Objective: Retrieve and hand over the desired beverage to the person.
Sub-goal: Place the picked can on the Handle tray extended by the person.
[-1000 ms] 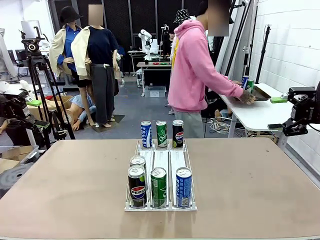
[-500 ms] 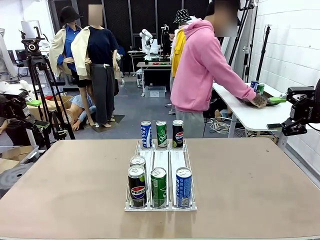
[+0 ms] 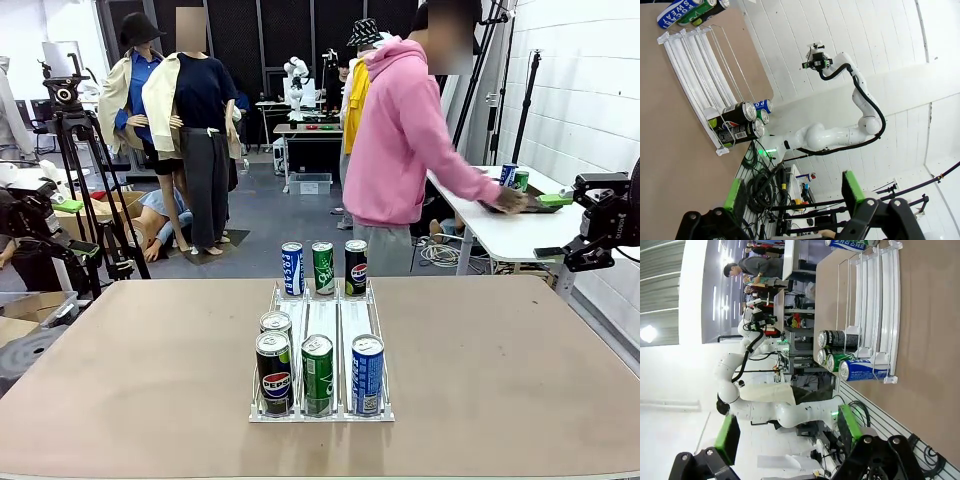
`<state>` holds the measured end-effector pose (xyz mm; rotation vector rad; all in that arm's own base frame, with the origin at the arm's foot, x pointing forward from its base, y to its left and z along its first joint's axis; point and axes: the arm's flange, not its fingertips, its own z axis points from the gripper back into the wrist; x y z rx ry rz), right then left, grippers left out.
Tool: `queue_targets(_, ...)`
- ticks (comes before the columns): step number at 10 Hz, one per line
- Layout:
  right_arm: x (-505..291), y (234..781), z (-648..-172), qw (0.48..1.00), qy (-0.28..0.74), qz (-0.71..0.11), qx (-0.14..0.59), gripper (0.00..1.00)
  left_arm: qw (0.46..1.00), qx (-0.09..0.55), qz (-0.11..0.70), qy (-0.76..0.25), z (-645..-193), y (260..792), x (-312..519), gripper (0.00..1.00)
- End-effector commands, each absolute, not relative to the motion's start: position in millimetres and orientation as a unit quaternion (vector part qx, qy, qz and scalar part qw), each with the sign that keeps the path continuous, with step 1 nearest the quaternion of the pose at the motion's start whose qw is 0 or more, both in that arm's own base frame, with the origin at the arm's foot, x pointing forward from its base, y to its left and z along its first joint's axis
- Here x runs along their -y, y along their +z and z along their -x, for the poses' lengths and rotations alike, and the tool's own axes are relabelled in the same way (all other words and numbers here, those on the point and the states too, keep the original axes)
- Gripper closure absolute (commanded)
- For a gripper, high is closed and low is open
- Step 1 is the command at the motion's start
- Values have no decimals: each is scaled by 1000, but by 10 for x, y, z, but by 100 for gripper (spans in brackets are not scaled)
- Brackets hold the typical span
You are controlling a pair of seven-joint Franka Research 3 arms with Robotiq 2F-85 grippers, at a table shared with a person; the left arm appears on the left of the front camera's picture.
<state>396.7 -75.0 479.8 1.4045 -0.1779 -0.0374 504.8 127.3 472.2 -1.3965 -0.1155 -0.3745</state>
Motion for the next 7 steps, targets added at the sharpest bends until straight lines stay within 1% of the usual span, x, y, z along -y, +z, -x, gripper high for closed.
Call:
queue_targets(1,737,4819,-3969,761,-21,-644,84,0,751,55,637,-169,-5034,4726,-1256,0)
queue_targets(7,737,4819,-3969,761,-21,-644,84,0,751,55,637,-169,-5034,4726,-1256,0)
